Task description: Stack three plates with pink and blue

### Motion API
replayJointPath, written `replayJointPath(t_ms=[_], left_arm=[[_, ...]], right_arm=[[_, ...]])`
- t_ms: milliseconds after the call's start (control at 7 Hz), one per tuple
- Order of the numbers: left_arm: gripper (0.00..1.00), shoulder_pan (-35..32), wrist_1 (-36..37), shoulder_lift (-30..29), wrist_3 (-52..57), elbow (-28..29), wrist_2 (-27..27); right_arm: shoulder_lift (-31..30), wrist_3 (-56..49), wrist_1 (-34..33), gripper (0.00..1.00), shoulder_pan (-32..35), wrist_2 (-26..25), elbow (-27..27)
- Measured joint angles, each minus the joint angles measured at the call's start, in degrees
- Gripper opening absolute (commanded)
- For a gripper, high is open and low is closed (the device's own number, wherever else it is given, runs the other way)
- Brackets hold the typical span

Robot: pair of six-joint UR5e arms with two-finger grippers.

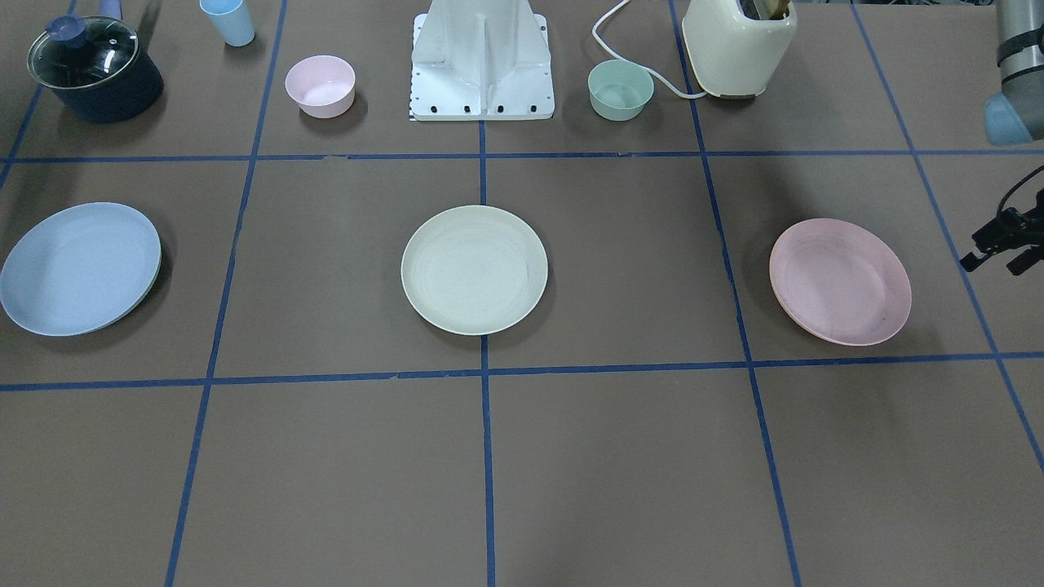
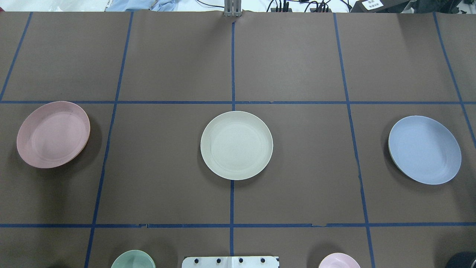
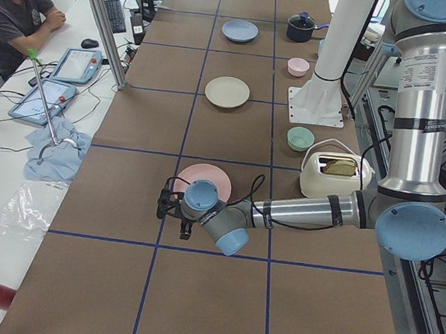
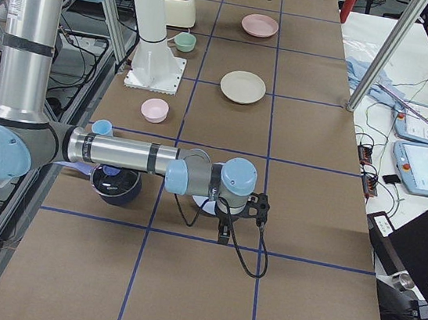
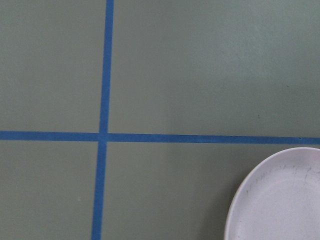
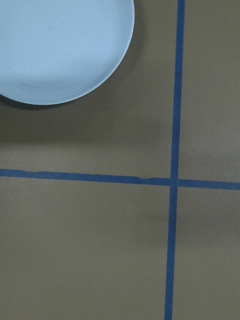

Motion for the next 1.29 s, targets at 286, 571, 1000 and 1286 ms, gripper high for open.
replayJointPath(t_ms=[286,571,1000,1286], left_arm=[[0.96,5.2,-1.6,0.0,-5.2,-0.3,4.5],[0.87,7.9,-1.8,-0.3,-6.3,-0.5,7.5],[0.56,10.4,-1.9,-0.4,-6.4,-0.6,8.4],[0.2,12.2,-1.9,-0.4,-6.3,-0.6,8.7]], right_arm=[[0.0,1.6,0.1,1.0,-1.4,0.0,-0.4],[0.0,2.6,1.0,1.0,-2.6,-1.2,-0.7],[-0.1,7.7,10.5,1.0,-3.2,-2.2,-5.9],[-0.1,13.5,16.8,1.0,-4.4,-2.4,-8.4]])
